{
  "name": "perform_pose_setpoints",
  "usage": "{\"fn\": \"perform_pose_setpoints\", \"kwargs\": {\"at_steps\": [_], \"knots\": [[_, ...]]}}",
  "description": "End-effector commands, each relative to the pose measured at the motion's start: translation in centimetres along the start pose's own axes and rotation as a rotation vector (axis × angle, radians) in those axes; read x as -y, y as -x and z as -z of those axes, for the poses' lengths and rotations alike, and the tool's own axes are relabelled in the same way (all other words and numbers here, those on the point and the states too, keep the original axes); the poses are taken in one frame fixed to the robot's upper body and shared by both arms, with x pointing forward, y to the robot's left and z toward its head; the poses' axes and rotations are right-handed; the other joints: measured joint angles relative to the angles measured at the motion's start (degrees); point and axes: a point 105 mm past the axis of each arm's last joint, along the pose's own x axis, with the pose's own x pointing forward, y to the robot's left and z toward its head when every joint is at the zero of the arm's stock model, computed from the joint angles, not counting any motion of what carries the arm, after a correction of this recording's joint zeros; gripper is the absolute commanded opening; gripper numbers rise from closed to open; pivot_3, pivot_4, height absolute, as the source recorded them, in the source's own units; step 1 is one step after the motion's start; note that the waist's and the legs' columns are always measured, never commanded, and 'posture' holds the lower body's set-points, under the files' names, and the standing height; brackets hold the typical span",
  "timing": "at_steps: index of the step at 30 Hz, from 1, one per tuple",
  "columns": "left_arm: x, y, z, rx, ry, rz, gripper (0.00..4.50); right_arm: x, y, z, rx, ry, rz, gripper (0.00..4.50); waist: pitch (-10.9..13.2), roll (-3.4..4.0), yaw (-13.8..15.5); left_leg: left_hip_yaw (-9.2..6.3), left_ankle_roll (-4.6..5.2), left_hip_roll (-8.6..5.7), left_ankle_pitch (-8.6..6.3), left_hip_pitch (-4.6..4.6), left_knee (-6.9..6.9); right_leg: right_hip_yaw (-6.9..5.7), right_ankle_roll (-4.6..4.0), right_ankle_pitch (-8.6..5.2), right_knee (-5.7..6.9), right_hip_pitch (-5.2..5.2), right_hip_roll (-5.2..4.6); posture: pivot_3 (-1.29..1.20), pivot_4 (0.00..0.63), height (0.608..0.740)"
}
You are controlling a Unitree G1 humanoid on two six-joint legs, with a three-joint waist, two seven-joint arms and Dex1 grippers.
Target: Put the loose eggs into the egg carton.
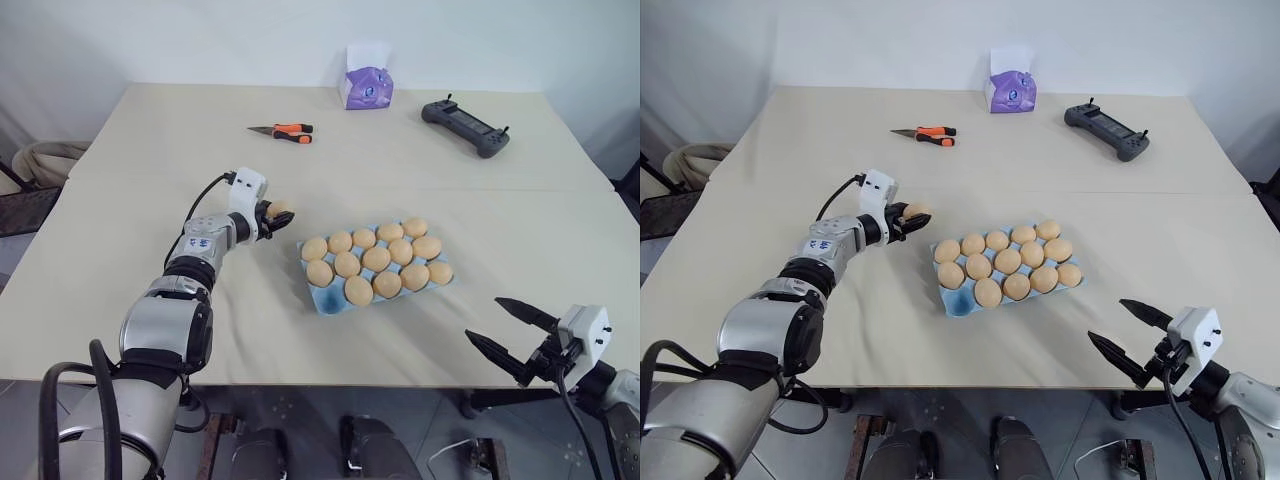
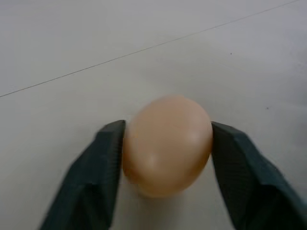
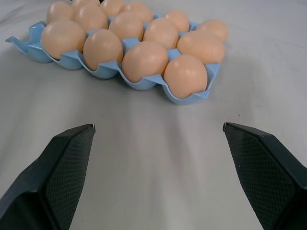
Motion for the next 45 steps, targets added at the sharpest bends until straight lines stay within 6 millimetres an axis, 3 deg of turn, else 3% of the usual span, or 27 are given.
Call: {"fn": "perform_pose_setpoints", "kwargs": {"at_steps": [1,8,12,19,29,40,45], "knots": [[0.1,0.2,-2.6,0.07,-0.075,0.035,2.23,0.6,0.7,-0.9,0.026,0.036,0.028,4.5,0.0,0.0,0.0,0.0,0.0,0.0,0.0,0.01,0.0,0.0,0.0,0.0,0.01,0.0,0.0,0.0,0.15,0.74],[0.9,2.2,-6.0,0.207,-0.139,0.219,2.23,0.5,0.7,-1.0,0.03,0.034,0.028,4.5,0.0,-0.01,-0.1,0.08,-0.03,0.01,0.01,0.06,0.01,-0.02,0.0,0.0,0.11,-0.02,0.02,0.0,0.15,0.74],[1.9,4.8,-6.8,0.277,-0.165,0.312,2.23,0.2,0.5,-1.0,0.033,0.024,0.003,4.5,0.0,0.02,-0.3,0.25,-0.05,0.02,0.0,0.22,-0.03,0.12,0.0,-0.01,0.27,0.0,0.02,0.0,0.15,0.74],[5.3,8.6,-5.5,0.268,-0.137,0.379,2.23,0.3,-0.4,-1.4,0.036,0.033,-0.021,4.5,0.0,0.01,-0.2,0.16,-0.05,0.03,0.12,0.27,0.22,0.48,-0.03,-0.04,0.73,0.01,-0.07,0.0,0.15,0.74],[11.1,12.1,-2.3,0.149,-0.095,0.582,2.23,0.7,-1.3,-2.3,0.038,0.045,-0.049,4.5,0.0,0.02,-0.2,-0.2,0.03,-0.04,0.17,0.4,0.24,0.31,-0.17,0.05,0.88,0.2,-0.16,0.0,0.15,0.74],[13.9,11.3,-1.1,0.153,-0.01,0.571,2.23,0.6,-1.5,-2.8,0.041,0.044,-0.034,4.5,0.0,0.03,-0.1,-0.33,0.17,-0.07,0.26,0.32,0.16,0.26,-0.19,0.04,0.75,0.21,-0.19,0.0,0.15,0.74],[13.8,10.2,-0.5,0.138,0.004,0.546,2.23,0.8,-1.4,-2.2,0.039,0.04,-0.027,4.5,0.0,0.03,-0.2,-0.35,0.16,-0.07,0.26,0.33,0.16,0.26,-0.19,0.04,0.76,0.21,-0.17,0.0,0.15,0.74]]}}
